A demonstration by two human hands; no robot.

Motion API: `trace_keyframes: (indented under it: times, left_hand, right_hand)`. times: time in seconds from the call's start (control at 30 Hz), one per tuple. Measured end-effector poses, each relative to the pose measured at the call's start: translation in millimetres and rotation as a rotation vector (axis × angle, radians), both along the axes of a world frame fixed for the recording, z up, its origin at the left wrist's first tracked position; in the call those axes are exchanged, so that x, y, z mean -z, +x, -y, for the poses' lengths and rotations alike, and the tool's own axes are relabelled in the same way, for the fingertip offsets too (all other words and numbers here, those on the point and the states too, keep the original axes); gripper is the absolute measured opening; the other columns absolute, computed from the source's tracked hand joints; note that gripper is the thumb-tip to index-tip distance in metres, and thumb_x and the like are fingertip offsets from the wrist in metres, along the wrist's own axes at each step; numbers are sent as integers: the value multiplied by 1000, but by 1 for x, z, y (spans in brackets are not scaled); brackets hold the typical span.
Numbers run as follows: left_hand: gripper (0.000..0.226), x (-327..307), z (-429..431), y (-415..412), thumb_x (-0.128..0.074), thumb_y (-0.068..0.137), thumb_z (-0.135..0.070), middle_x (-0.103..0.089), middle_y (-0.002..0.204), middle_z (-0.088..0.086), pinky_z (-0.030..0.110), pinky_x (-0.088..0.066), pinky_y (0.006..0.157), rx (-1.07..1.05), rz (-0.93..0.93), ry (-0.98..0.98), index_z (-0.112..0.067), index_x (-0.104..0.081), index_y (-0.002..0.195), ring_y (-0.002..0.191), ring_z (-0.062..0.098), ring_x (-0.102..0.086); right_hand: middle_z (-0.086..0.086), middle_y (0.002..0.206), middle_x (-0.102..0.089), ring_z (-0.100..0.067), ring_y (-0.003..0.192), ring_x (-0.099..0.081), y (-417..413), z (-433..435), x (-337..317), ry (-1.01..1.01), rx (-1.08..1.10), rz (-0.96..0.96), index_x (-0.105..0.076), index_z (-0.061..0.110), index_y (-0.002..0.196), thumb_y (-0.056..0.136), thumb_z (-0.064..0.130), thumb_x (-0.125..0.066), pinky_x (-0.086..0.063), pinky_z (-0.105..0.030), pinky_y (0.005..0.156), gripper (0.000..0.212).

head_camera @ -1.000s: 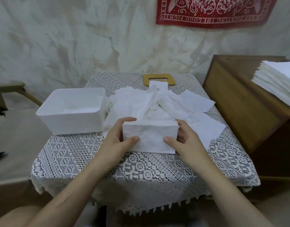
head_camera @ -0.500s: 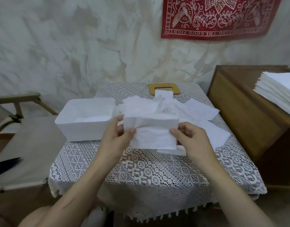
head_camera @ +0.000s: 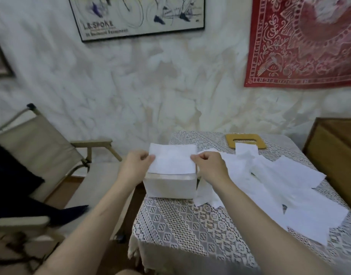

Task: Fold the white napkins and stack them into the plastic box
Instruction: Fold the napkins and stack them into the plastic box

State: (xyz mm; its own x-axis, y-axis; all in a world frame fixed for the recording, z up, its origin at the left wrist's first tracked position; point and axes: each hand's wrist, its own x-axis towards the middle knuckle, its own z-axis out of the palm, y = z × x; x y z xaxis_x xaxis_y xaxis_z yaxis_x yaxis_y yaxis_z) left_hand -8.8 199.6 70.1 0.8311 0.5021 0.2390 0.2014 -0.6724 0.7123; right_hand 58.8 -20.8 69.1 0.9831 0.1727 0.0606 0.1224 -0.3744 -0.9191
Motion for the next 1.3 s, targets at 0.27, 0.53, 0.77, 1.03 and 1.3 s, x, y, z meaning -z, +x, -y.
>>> trace_keyframes:
  times: [0.27,0.53,0.77,1.03,1.3]
  left_hand:
    - [46,18,-14,8,-65,93,-43,-54,55,-2,31,-30,53,-75,-132,192,-11,-55,62,61,23,-57]
    - [21,22,-10,11,-67,93,-43,-54,97,-3,31,-38,74,-36,-173,274,-24,-68,86,85,23,-55]
    - [18,29,-5,7,-69,93,-41,-56,101,-4,34,-40,72,-34,-121,255,-27,-58,91,91,23,-58]
    - [16,28,45,-36,-61,98,-38,-54,93,-9,34,-35,64,-94,56,299,-26,-58,89,82,19,-52]
    - [14,42,139,-51,-60,99,-36,-62,86,-13,29,-37,60,189,69,317,-30,-55,87,75,9,-54]
  right_hand:
    - [-3,112,-50,-28,96,-61,9,-19,15,-433,21,130,-68,18,77,97,35,-56,-49,-35,78,29]
    - [-10,121,-52,-32,108,-53,9,-21,21,-576,11,199,-67,17,80,98,33,-54,-52,-39,83,28]
    - [-4,120,-53,-25,98,-56,1,-14,30,-536,-15,231,-59,22,104,99,34,-53,-43,-35,75,14]
    - [4,116,-60,-15,97,-60,-15,12,40,-388,-84,294,-61,26,118,104,29,-45,-42,-32,76,21]
    - [9,111,-67,-12,100,-63,-40,83,56,-414,-83,315,-65,26,118,103,28,-50,-51,-35,86,21]
